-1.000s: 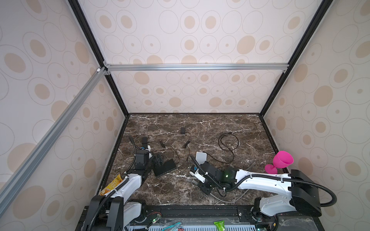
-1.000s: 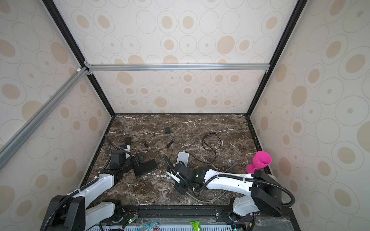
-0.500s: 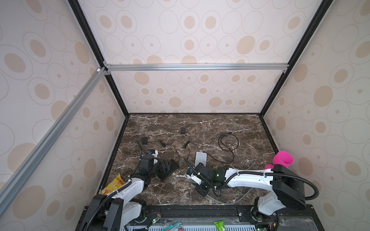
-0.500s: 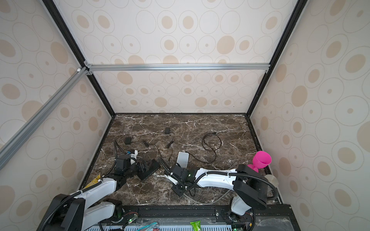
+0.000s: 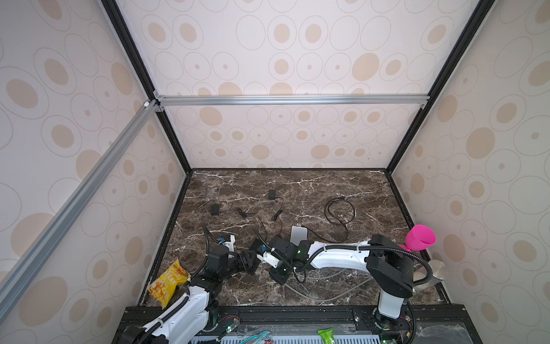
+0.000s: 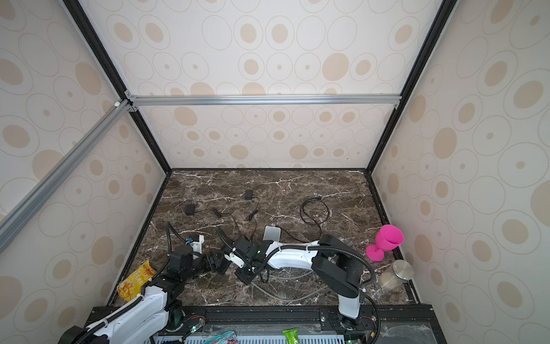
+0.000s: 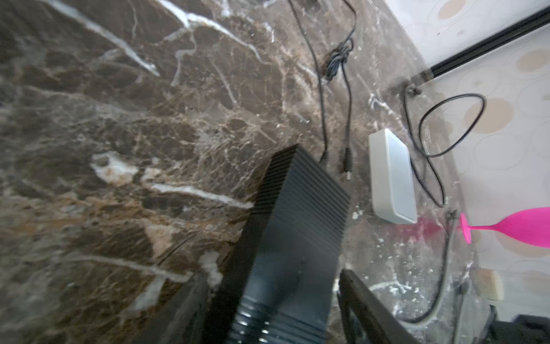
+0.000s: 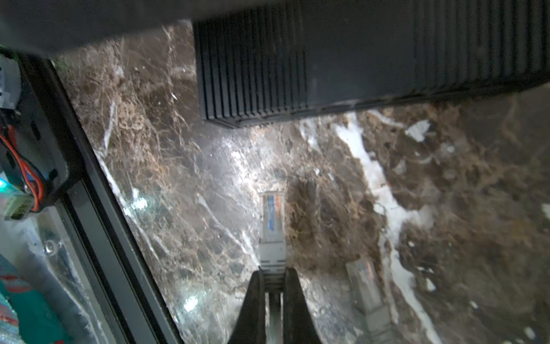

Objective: Insert the plug into the switch port

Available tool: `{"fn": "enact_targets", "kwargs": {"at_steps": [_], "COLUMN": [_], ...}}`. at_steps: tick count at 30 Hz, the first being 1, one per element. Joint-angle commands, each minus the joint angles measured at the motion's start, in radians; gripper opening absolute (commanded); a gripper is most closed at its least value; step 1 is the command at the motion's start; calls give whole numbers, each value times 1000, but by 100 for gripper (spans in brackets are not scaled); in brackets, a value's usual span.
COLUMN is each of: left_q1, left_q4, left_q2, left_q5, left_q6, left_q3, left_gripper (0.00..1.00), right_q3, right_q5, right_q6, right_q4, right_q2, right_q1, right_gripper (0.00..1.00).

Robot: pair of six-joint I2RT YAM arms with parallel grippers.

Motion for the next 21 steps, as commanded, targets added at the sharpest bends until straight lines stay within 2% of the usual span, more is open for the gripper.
{"fn": "enact_targets", "kwargs": {"at_steps": [1, 4, 7, 8, 21], "left_q1": [-4, -4, -5, -4, -5], "left_q4": [-4, -5, -9, -9, -21], "left_q2": [57, 77, 73, 73, 75], "left_q5": [-22, -37, -50, -53, -56], "left_q6": [26, 36, 42, 45, 43], "left_q3": [21, 23, 17, 14, 11], "left_gripper": [52, 51, 39, 39, 39], "right_q3": [36, 59, 80, 87, 150], "right_q5": [-17, -20, -29, -32, -30], "right_q6": [-26, -36, -36, -36, -48], "right_q4": [-9, -9, -6, -6, -17], "right_q2": [28, 51, 73, 80, 120], "right_q1": [1, 1, 1, 2, 2], "right_gripper": [0, 0, 0, 0, 0]}}
